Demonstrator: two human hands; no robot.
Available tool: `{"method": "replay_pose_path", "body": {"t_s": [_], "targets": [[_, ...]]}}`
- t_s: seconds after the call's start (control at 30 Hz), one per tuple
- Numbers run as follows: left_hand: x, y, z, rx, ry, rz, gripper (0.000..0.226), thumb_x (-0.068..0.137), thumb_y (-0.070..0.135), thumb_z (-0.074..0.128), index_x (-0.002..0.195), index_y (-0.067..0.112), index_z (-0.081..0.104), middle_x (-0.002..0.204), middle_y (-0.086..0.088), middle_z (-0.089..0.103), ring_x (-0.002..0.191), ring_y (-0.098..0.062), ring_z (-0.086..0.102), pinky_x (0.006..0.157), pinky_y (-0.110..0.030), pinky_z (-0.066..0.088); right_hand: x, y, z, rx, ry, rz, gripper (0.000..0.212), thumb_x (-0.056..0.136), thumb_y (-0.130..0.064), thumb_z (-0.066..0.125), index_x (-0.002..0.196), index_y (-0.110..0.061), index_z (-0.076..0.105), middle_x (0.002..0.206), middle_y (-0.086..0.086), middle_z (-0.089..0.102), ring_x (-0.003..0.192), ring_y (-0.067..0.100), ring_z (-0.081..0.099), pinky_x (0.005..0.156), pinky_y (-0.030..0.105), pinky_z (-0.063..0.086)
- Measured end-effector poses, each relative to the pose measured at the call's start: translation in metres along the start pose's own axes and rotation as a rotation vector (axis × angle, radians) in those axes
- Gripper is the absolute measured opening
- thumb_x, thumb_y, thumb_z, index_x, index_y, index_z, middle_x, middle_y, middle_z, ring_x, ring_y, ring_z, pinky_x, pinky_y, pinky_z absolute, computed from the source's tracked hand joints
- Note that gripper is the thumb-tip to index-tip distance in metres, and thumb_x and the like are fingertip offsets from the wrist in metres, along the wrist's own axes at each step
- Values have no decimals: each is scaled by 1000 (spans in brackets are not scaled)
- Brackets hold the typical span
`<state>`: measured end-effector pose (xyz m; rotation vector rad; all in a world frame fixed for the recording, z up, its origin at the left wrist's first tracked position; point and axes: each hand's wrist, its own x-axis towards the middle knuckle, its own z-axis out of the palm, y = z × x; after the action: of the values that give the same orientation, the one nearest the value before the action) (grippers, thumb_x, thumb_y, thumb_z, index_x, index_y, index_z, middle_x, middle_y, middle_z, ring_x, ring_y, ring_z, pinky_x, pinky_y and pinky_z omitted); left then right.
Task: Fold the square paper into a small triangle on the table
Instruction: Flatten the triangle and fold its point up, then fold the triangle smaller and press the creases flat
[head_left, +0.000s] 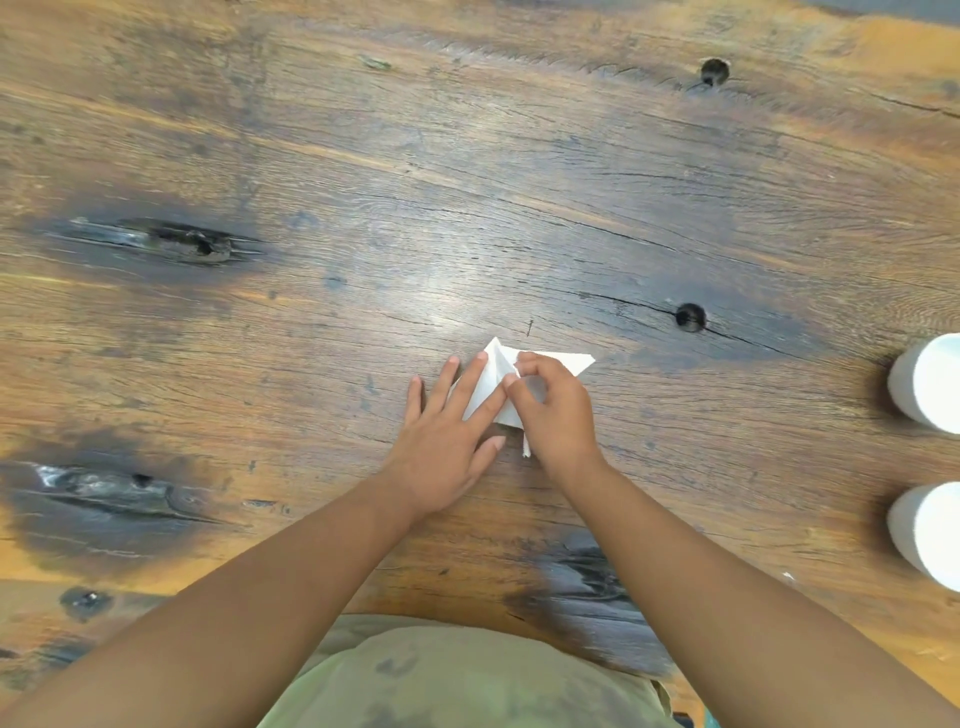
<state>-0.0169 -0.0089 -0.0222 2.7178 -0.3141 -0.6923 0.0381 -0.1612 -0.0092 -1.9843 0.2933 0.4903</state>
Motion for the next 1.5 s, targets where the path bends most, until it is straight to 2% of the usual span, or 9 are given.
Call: {"method": "replay_pose_path", "body": {"t_s": [0.13, 0.3, 0.53, 0.63, 0.77, 0.87, 1.0, 1.1, 1.5], "targets": [[-1, -2, -13, -35, 34, 15, 64, 99, 54, 22, 155, 41, -6, 166, -2, -14, 152, -28, -11, 119, -61, 5, 2, -13, -3, 173, -48, 105, 13, 93, -12, 61, 88, -17, 72, 87, 1, 74, 84, 19, 69, 80, 41, 57], [-5, -11, -34, -164, 164, -8, 70, 96, 58, 31, 157, 34, 6, 167, 3, -4, 153, -19, -5, 120, -58, 9, -4, -28, -12, 280, -102, 119, 23, 93, -5, 57, 82, -18, 73, 72, -8, 72, 67, 6, 64, 65, 25, 51], [1, -15, -59, -535, 227, -107, 82, 89, 56, 61, 155, 32, 20, 166, 11, 10, 152, -10, -2, 123, -44, 10, -22, -38, -24, 363, -290, 63, 19, 93, -2, 58, 89, -12, 74, 79, 8, 74, 72, 19, 66, 68, 30, 53], [3, -15, -62, -827, 106, -164, 64, 85, 41, 74, 143, 34, 48, 163, 12, 19, 150, -5, 5, 118, -32, 12, -28, -37, -28, 369, -308, 52, 20, 93, -2, 58, 88, -14, 74, 78, 4, 74, 71, 16, 67, 67, 26, 53], [3, -19, -62, -1169, -25, -192, 17, 86, 15, 74, 103, 12, 77, 150, 5, 43, 137, 3, 35, 106, -23, 32, -32, -32, -31, 371, -290, 92, 18, 93, -2, 58, 89, -10, 73, 80, 7, 72, 72, 18, 63, 68, 30, 50], [1, -21, -58, -1197, -35, -231, 8, 86, 7, 73, 88, -1, 76, 138, -2, 59, 128, -6, 52, 105, -33, 41, -34, -25, -34, 366, -299, 142, 14, 93, -3, 59, 94, -5, 72, 85, 12, 71, 76, 23, 62, 72, 34, 48], [-5, -19, -55, -1184, -56, -299, 16, 87, 7, 73, 74, -4, 73, 104, 8, 72, 88, 10, 64, 72, -15, 47, -36, -17, -33, 335, -288, 170, 13, 93, -1, 60, 99, 0, 71, 85, 11, 72, 73, 19, 64, 68, 28, 50], [-8, -16, -54, -1167, -55, -350, 15, 89, 12, 71, 75, 8, 76, 68, 7, 69, 58, -1, 59, 53, -15, 42, -36, -12, -34, 311, -331, 200, 10, 90, -5, 66, 97, -9, 73, 83, 5, 76, 70, 14, 69, 63, 24, 53], [-4, -16, -36, -1163, -173, -466, 8, 90, 7, 70, 83, 10, 72, 76, -4, 77, 62, -12, 69, 54, -22, 52, -21, 17, -41, 118, -274, 276, 10, 89, -9, 69, 81, -13, 74, 80, 6, 74, 71, 18, 64, 72, 32, 49]]}}
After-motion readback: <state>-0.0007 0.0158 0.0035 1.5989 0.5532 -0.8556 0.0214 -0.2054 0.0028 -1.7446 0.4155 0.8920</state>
